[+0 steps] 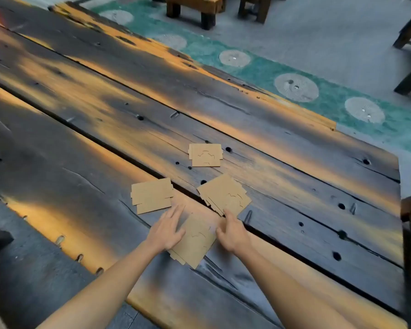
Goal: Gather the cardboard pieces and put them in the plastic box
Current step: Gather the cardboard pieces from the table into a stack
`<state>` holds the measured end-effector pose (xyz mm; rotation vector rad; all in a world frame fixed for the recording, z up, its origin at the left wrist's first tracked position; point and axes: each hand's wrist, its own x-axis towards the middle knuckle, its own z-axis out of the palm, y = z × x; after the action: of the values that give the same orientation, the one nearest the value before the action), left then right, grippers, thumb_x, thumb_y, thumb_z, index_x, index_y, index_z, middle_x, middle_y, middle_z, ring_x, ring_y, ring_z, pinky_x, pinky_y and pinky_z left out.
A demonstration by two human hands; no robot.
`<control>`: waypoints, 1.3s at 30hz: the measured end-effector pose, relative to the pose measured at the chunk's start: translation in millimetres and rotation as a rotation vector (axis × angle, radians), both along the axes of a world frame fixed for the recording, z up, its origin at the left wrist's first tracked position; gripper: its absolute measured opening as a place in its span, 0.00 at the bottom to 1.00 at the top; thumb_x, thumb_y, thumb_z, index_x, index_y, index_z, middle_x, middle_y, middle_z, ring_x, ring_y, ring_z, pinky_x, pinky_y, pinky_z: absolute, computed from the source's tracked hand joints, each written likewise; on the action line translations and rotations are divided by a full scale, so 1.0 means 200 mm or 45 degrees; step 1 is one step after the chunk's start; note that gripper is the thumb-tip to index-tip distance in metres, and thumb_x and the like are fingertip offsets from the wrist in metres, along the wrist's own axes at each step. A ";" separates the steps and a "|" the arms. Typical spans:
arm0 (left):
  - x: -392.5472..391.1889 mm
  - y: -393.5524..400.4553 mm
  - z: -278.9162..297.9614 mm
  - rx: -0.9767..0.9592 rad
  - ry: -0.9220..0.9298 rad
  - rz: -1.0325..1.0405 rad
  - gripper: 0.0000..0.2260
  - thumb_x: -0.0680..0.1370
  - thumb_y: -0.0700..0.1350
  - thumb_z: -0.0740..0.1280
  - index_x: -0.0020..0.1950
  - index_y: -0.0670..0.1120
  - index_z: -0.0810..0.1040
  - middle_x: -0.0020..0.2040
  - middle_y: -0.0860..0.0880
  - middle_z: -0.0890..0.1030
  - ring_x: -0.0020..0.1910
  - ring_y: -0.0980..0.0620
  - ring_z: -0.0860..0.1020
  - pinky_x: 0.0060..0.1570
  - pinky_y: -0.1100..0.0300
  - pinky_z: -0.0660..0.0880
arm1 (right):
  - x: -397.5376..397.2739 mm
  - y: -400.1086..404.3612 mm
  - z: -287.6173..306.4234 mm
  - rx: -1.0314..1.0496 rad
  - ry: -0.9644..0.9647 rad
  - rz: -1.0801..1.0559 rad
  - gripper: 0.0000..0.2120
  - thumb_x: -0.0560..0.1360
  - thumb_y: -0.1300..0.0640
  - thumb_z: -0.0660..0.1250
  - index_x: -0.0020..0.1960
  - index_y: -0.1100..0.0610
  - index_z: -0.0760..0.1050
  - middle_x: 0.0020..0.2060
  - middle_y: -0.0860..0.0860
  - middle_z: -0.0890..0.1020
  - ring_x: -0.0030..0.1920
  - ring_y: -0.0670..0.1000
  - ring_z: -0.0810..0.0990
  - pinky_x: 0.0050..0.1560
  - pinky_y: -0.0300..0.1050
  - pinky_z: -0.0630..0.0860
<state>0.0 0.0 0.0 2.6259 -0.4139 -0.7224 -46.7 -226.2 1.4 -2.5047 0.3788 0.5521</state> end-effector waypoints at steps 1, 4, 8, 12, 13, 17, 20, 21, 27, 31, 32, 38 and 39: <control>-0.01 -0.01 -0.01 -0.007 0.040 0.026 0.34 0.80 0.53 0.59 0.83 0.48 0.51 0.83 0.46 0.57 0.80 0.44 0.59 0.75 0.48 0.64 | -0.01 0.02 -0.02 0.046 -0.001 -0.057 0.35 0.78 0.51 0.64 0.81 0.54 0.55 0.78 0.53 0.65 0.75 0.57 0.67 0.73 0.54 0.67; -0.03 -0.02 -0.03 -0.010 0.165 0.161 0.31 0.79 0.52 0.60 0.81 0.46 0.57 0.77 0.43 0.65 0.75 0.43 0.66 0.71 0.48 0.68 | -0.06 0.11 -0.08 0.189 0.029 -0.250 0.34 0.78 0.53 0.66 0.80 0.56 0.57 0.77 0.55 0.67 0.75 0.56 0.67 0.75 0.51 0.64; -0.06 -0.04 -0.07 -0.059 0.315 0.278 0.27 0.79 0.50 0.63 0.77 0.45 0.65 0.71 0.43 0.72 0.70 0.44 0.71 0.69 0.49 0.69 | -0.12 0.22 -0.18 0.378 0.126 -0.560 0.31 0.78 0.56 0.67 0.78 0.56 0.60 0.73 0.56 0.69 0.70 0.57 0.72 0.72 0.54 0.69; -0.08 -0.05 -0.11 -0.148 0.423 0.442 0.24 0.79 0.47 0.65 0.75 0.44 0.69 0.68 0.43 0.74 0.68 0.46 0.73 0.68 0.54 0.69 | -0.13 0.31 -0.23 0.466 0.145 -0.855 0.28 0.76 0.57 0.67 0.75 0.58 0.64 0.69 0.56 0.72 0.66 0.57 0.75 0.69 0.56 0.72; -0.08 -0.05 -0.12 -0.167 0.436 0.485 0.24 0.79 0.46 0.66 0.74 0.44 0.70 0.67 0.43 0.76 0.67 0.46 0.73 0.66 0.55 0.70 | -0.13 0.32 -0.24 0.480 0.142 -0.933 0.28 0.76 0.58 0.68 0.74 0.59 0.65 0.68 0.57 0.73 0.65 0.57 0.76 0.68 0.56 0.72; -0.05 -0.03 -0.16 -0.243 0.545 0.651 0.23 0.80 0.45 0.67 0.74 0.42 0.71 0.59 0.47 0.78 0.64 0.46 0.76 0.60 0.60 0.69 | -0.12 0.32 -0.27 0.588 0.183 -1.192 0.20 0.76 0.60 0.68 0.67 0.58 0.70 0.57 0.54 0.78 0.56 0.55 0.78 0.61 0.53 0.76; -0.04 -0.01 -0.16 -0.303 0.607 0.713 0.17 0.80 0.43 0.67 0.69 0.44 0.76 0.57 0.48 0.80 0.60 0.47 0.78 0.57 0.60 0.71 | -0.10 0.30 -0.27 0.656 0.176 -1.293 0.09 0.76 0.61 0.68 0.56 0.56 0.75 0.47 0.51 0.81 0.45 0.50 0.78 0.50 0.48 0.76; -0.04 0.00 -0.16 -0.330 0.617 0.721 0.15 0.80 0.43 0.67 0.66 0.45 0.78 0.54 0.48 0.82 0.56 0.48 0.79 0.55 0.60 0.73 | -0.10 0.30 -0.28 0.701 0.167 -1.331 0.08 0.77 0.62 0.68 0.55 0.57 0.75 0.46 0.51 0.82 0.44 0.50 0.79 0.50 0.48 0.77; 0.00 0.06 -0.14 -0.503 0.619 0.830 0.08 0.78 0.42 0.70 0.56 0.50 0.80 0.44 0.52 0.80 0.46 0.54 0.81 0.37 0.66 0.71 | -0.05 0.31 -0.24 0.981 0.075 -1.454 0.09 0.78 0.65 0.69 0.58 0.58 0.78 0.48 0.55 0.86 0.45 0.54 0.85 0.45 0.47 0.81; 0.05 0.10 -0.12 -0.661 0.772 0.870 0.08 0.77 0.40 0.71 0.56 0.44 0.81 0.41 0.48 0.79 0.43 0.50 0.81 0.45 0.56 0.78 | -0.03 0.35 -0.20 1.055 0.046 -1.449 0.10 0.78 0.65 0.69 0.58 0.57 0.77 0.48 0.53 0.85 0.43 0.50 0.84 0.38 0.41 0.78; 0.06 0.11 -0.12 -0.700 0.803 0.868 0.08 0.77 0.41 0.71 0.56 0.44 0.82 0.41 0.47 0.78 0.44 0.48 0.81 0.48 0.52 0.79 | -0.03 0.36 -0.19 1.066 0.041 -1.443 0.09 0.78 0.66 0.69 0.57 0.56 0.77 0.47 0.52 0.85 0.42 0.48 0.84 0.36 0.40 0.78; 0.13 0.19 -0.09 -0.807 1.013 0.861 0.10 0.80 0.40 0.70 0.60 0.43 0.81 0.56 0.38 0.85 0.57 0.44 0.84 0.54 0.48 0.84 | 0.00 0.38 -0.18 1.096 0.029 -1.398 0.13 0.78 0.65 0.69 0.61 0.58 0.76 0.50 0.53 0.86 0.46 0.50 0.85 0.41 0.41 0.80; 0.14 0.20 -0.08 -0.822 1.047 0.856 0.10 0.80 0.40 0.69 0.62 0.43 0.81 0.57 0.41 0.86 0.57 0.46 0.85 0.53 0.49 0.84 | 0.01 0.39 -0.18 1.094 0.029 -1.390 0.14 0.78 0.65 0.70 0.63 0.59 0.76 0.51 0.54 0.86 0.47 0.51 0.85 0.44 0.43 0.81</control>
<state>28.0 39.5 -16.7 1.5206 0.3997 -1.0867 -45.1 -148.6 -34.0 -1.2003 1.1178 0.1941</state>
